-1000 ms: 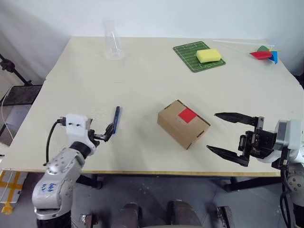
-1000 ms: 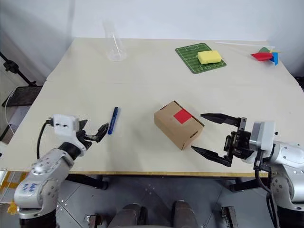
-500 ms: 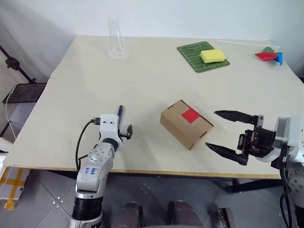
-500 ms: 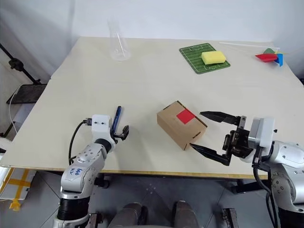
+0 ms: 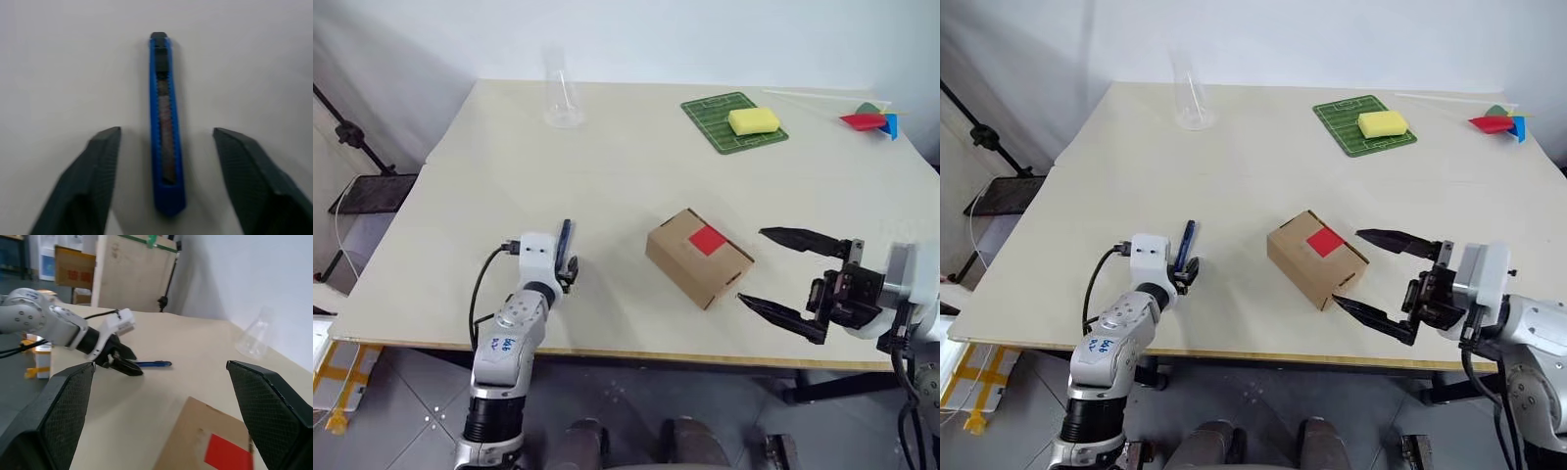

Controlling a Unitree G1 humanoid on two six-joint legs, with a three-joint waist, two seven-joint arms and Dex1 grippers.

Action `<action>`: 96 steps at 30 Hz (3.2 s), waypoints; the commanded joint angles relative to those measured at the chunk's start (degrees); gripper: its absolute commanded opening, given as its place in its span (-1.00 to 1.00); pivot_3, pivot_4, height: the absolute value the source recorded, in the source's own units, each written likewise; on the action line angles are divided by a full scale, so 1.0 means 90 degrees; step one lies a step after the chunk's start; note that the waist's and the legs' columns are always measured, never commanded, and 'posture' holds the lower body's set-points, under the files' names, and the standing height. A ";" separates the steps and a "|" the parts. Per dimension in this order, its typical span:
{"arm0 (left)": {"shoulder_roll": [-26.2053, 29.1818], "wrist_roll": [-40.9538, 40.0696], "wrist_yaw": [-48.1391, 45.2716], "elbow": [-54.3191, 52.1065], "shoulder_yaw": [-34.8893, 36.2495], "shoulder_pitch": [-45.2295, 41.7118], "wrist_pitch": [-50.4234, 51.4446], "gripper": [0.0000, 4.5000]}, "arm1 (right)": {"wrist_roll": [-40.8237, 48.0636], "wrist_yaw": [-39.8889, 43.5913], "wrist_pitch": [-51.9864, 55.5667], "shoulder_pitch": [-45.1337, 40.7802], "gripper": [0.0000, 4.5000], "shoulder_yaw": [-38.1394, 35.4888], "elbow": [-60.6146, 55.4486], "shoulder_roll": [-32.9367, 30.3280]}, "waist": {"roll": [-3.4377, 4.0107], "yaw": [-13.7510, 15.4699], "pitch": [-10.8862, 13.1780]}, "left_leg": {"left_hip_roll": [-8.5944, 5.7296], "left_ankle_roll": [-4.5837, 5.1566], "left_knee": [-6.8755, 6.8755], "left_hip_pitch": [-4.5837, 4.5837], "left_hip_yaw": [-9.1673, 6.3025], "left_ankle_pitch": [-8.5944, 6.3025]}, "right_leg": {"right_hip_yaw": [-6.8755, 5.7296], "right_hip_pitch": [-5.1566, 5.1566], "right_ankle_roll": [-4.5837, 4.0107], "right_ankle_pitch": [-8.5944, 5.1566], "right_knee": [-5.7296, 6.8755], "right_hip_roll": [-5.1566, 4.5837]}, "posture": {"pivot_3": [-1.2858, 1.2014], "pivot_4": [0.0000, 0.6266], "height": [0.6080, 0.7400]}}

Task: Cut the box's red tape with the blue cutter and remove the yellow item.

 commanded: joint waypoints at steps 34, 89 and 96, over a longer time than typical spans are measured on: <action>0.3048 0.0281 -0.8357 0.1116 -0.3085 -0.1965 -0.3038 -0.80 | -0.1288 -0.1180 0.1479 0.0723 -0.17 0.1825 -0.1966 -0.1721 | 0.0025 -0.0015 0.0030 | -0.0027 0.0042 -0.0007 -0.0109 -0.0079 -0.0025 | -0.0039 -0.0044 -0.0006 0.0003 -0.0034 -0.0007 | 0.03 -0.52 1.00; 0.2572 0.0741 -0.7616 0.0744 -0.3657 -0.2189 -0.1940 -0.80 | -0.3297 -0.0626 0.0379 0.0257 -0.98 0.3005 0.0146 -0.0604 | 0.0018 -0.0022 0.0033 | -0.0029 0.0024 0.0004 -0.0090 -0.0083 0.0009 | -0.0035 -0.0027 0.0000 0.0004 -0.0019 -0.0004 | 0.03 -0.52 1.00; 0.2591 0.0727 -0.7605 0.0717 -0.3663 -0.2185 -0.1917 -0.80 | -0.2769 -0.0341 0.0632 0.0427 -0.98 0.2513 -0.0286 -0.0876 | 0.0018 -0.0020 0.0033 | -0.0029 0.0024 0.0004 -0.0090 -0.0083 0.0009 | -0.0035 -0.0027 0.0000 0.0004 -0.0019 -0.0005 | 0.03 -0.52 1.00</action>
